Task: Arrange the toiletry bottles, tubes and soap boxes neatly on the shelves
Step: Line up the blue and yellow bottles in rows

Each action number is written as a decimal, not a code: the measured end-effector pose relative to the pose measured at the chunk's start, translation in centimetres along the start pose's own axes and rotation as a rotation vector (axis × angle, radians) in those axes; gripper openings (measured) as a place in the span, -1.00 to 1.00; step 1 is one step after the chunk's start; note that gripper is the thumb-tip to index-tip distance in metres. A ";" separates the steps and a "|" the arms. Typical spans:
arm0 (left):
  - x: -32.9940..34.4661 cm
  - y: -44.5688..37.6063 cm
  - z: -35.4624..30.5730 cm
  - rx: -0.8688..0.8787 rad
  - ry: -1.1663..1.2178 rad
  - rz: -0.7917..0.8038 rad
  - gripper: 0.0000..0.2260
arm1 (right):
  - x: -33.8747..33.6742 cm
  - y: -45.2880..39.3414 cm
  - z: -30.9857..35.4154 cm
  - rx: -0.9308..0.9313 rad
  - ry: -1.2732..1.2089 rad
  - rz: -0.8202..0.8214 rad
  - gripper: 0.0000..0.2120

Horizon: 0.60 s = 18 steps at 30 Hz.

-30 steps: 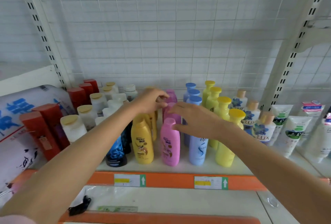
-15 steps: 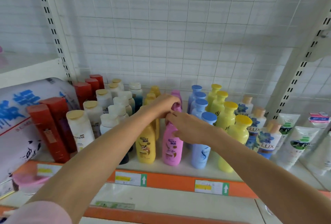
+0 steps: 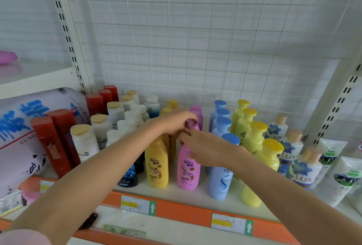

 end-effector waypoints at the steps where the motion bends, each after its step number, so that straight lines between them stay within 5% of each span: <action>1: -0.4 0.5 0.1 -0.017 0.042 -0.011 -0.62 | 0.1 0.0 0.0 -0.007 0.004 -0.006 -0.65; 8: -4.6 5.0 4.1 -0.145 0.082 -0.203 -0.83 | -2.0 0.2 0.8 -0.027 -0.050 -0.147 -0.64; 14: -3.8 6.0 5.4 -0.149 -0.055 0.061 -0.74 | -2.3 -2.4 4.2 -0.090 -0.089 -0.237 -0.50; 18: -2.5 5.3 6.0 -0.107 -0.125 0.058 -0.67 | -1.0 -3.9 5.4 -0.034 -0.083 -0.229 -0.52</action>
Point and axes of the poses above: each hand's wrist, its own y-axis away from the middle knuckle, its own x-axis out of the palm, z = x × y, the point moved 3 cm from there along -y, towards the middle knuckle, and after that the axes turned 2 degrees about z, right-handed, at the moved point
